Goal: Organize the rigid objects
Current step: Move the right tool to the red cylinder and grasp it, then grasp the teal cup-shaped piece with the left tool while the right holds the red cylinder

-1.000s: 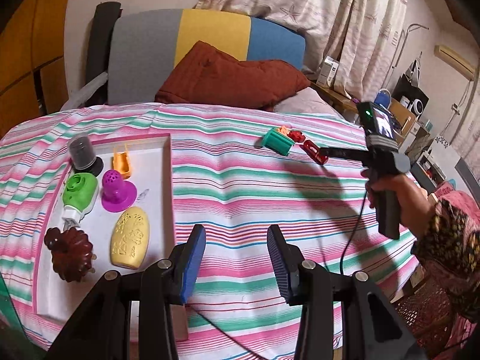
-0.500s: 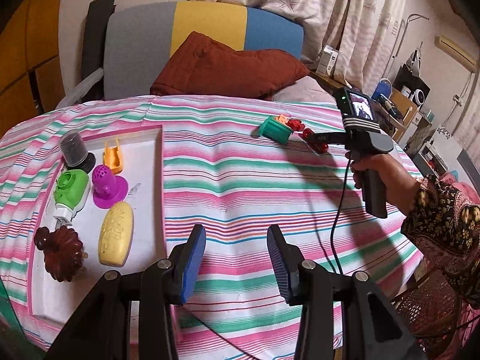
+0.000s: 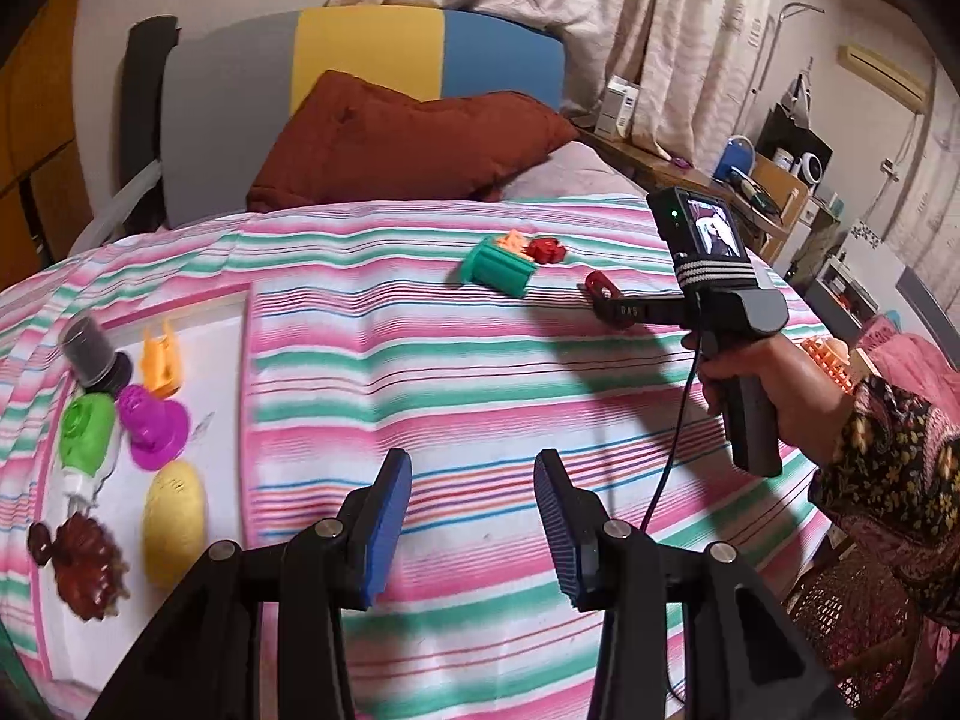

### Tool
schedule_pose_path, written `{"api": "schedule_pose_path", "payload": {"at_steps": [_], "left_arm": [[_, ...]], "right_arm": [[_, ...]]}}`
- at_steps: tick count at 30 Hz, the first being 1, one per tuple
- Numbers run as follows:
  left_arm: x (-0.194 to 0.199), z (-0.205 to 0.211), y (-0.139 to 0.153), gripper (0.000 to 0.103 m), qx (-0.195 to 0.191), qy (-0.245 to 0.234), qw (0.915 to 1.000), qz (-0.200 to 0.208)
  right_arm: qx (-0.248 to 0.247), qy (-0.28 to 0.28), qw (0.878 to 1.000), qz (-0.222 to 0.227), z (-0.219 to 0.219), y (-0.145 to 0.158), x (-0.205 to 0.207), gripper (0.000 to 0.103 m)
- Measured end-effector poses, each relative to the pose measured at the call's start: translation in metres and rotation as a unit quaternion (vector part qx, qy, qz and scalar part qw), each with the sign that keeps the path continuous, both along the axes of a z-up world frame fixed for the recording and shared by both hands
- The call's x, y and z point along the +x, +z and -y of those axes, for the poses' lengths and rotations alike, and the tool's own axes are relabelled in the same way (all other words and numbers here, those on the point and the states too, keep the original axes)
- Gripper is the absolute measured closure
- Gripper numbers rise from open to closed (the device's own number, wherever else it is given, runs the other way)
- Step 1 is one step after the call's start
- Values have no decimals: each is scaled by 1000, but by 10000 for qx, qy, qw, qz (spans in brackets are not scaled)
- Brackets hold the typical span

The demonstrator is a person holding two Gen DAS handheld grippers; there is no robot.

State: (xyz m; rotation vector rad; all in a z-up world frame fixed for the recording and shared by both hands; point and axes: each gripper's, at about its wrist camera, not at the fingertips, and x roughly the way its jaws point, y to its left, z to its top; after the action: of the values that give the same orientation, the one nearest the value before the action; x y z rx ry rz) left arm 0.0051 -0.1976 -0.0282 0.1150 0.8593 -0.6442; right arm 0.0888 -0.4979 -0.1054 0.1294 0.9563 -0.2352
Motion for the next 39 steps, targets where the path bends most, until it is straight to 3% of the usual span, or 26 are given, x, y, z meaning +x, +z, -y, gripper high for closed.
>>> {"api": "schedule_pose_path", "payload": {"at_steps": [15,27,39], "left_arm": [[42,76,2,60,67,-238,9997,-41],[72,111,-16,60,461,-131,9989,-19],[130,151,-20,60,1047,-33,9938,366]], "right_arm": [[184,-43,9996,-187,3,0,-28,76],[503,-174,9984,-186,10,0,-26,76],[739,-234,9964,-332,14,1,-22,76]]}}
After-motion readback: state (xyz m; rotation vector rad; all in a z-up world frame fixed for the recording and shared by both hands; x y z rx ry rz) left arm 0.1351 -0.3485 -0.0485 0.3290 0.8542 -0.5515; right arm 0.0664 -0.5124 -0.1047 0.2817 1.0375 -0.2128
